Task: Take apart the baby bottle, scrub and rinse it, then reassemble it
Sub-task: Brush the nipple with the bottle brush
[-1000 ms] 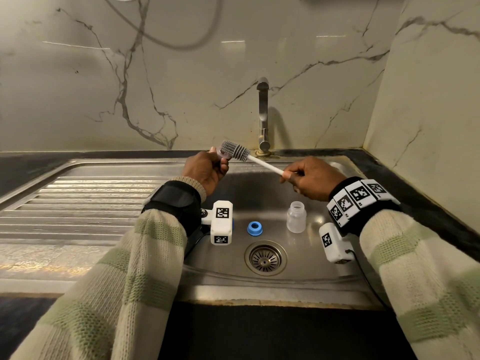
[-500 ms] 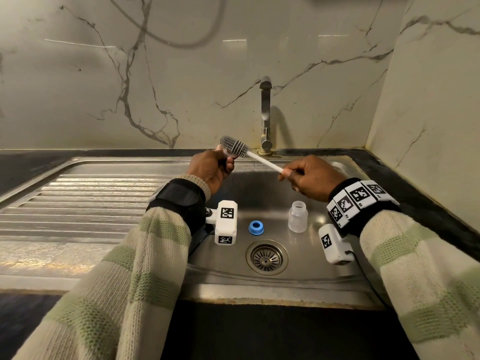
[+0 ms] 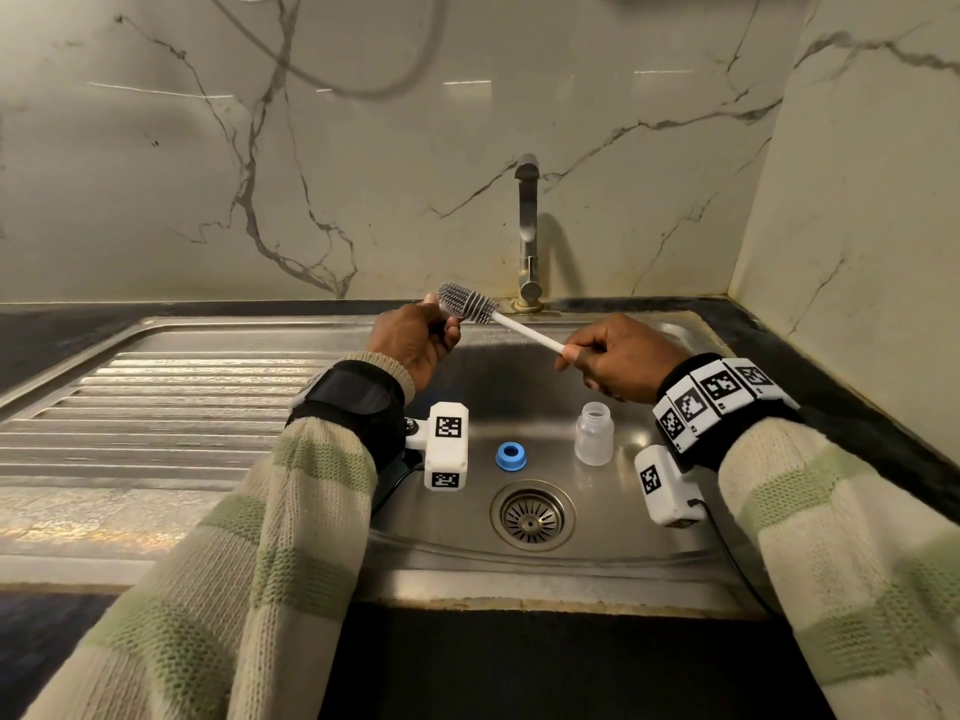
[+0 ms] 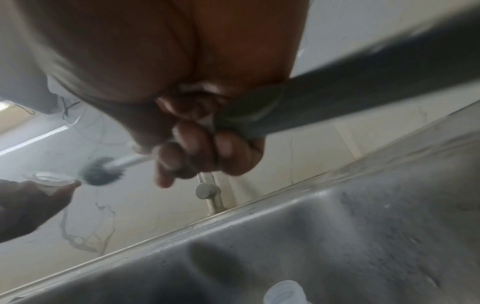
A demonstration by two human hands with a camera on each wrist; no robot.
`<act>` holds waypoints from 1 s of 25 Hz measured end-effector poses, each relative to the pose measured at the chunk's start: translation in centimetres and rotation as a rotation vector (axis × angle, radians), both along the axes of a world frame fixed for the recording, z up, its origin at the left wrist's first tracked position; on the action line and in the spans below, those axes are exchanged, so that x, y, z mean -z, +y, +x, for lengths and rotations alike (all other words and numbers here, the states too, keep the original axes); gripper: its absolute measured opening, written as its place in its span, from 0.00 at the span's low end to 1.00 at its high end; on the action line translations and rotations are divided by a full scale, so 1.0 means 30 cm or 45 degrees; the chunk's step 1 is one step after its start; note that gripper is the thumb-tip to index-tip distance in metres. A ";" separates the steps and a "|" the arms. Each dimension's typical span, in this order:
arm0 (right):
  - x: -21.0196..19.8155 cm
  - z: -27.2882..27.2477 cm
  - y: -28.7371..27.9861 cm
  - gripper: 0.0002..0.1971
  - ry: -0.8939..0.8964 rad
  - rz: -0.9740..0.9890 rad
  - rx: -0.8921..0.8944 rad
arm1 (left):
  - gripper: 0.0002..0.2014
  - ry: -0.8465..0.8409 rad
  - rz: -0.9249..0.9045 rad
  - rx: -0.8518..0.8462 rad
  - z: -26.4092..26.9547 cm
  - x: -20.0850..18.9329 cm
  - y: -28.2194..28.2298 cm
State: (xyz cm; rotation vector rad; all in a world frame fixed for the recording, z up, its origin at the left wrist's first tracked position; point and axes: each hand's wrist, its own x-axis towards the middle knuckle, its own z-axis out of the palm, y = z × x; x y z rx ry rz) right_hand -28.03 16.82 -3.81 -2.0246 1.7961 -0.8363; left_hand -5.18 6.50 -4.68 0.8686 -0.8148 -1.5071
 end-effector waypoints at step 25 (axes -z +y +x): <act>-0.001 -0.017 -0.011 0.10 0.100 -0.119 0.098 | 0.10 -0.130 -0.213 0.117 0.021 0.006 -0.009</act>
